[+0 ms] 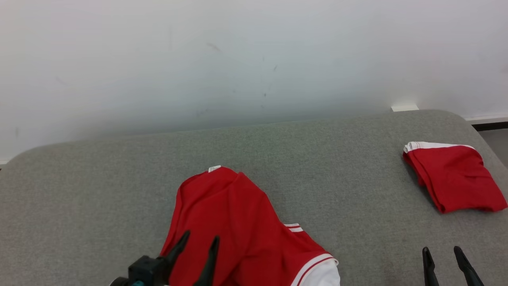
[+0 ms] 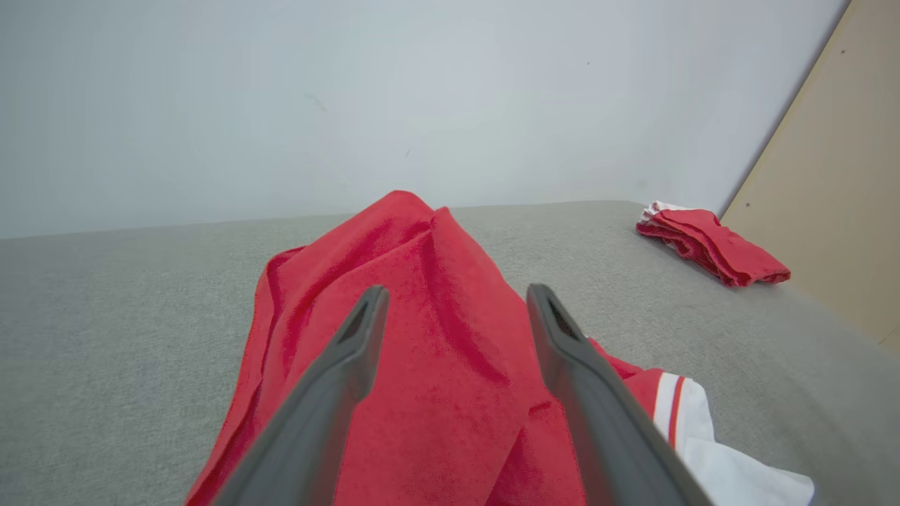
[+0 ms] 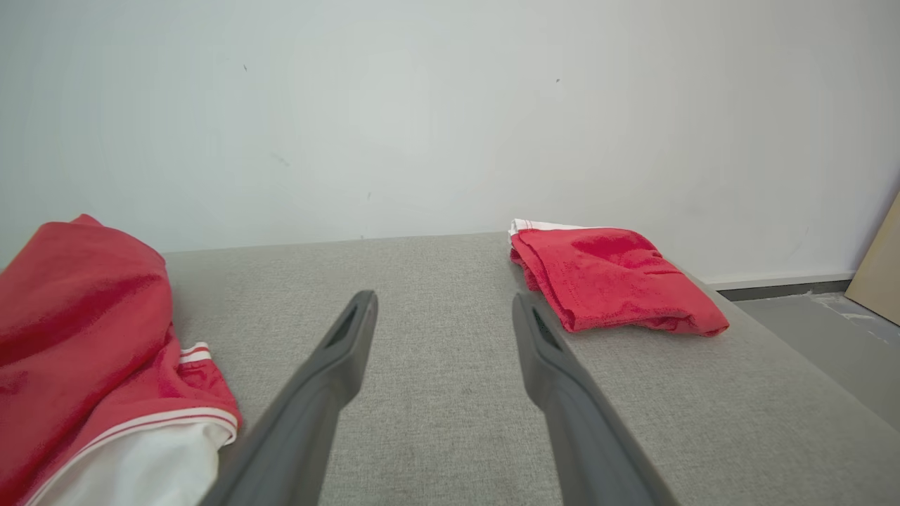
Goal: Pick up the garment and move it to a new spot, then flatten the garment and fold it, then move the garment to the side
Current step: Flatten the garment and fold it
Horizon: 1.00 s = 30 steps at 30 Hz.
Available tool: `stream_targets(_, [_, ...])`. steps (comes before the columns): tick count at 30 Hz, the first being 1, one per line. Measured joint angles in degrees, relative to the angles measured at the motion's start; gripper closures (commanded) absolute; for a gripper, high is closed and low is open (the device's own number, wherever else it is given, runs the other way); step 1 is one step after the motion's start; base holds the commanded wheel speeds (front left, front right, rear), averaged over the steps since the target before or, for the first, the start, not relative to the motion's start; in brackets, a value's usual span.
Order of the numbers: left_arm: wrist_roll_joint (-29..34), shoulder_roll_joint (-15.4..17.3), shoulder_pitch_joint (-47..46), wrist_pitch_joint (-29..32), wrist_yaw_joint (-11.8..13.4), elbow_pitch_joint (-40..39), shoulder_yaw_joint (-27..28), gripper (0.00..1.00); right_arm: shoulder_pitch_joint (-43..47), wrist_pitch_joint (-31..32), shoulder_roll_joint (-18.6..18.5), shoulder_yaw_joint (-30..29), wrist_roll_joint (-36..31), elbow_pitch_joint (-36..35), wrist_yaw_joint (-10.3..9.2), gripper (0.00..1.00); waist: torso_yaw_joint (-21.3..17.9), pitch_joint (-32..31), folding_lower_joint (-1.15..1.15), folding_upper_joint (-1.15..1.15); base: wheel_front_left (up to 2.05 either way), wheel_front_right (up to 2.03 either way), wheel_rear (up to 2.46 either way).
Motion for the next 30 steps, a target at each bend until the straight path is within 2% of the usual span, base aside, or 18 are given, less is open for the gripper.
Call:
stream_targets(7, [7.1,-4.1,7.0,0.0,2.0,1.7,11.1,0.0,-0.2,0.0,0.1,0.9,0.4,-1.9,0.0,0.0,2.5,-0.5,0.0,0.0,0.0,0.0,0.0])
stream_targets(11, [12.2,-7.3,11.2,0.0,1.1,2.7,17.0,0.0,-0.1,0.0,0.3,1.9,0.4,0.3,0.0,0.0,3.0,-0.5,0.0,0.0,0.0,0.0,0.0])
stream_targets(20, [18.8,-13.6,15.2,0.0,-5.1,5.6,26.1,0.0,-0.4,0.0,0.8,4.3,1.5,6.0,0.0,0.0,3.0,0.0,0.0,0.0,0.0,0.0,0.0])
stream_targets(25, [21.2,-15.6,15.4,0.0,-8.9,6.3,28.8,0.0,-1.3,0.0,0.9,4.7,1.6,6.3,0.0,0.0,3.1,0.2,0.0,0.0,0.0,0.0,0.0])
stream_targets(30, [23.4,-17.1,15.4,0.0,-11.2,7.0,30.9,0.0,-1.6,0.0,0.9,4.8,1.4,6.1,0.0,0.0,3.3,0.1,0.0,0.0,0.0,0.0,0.0])
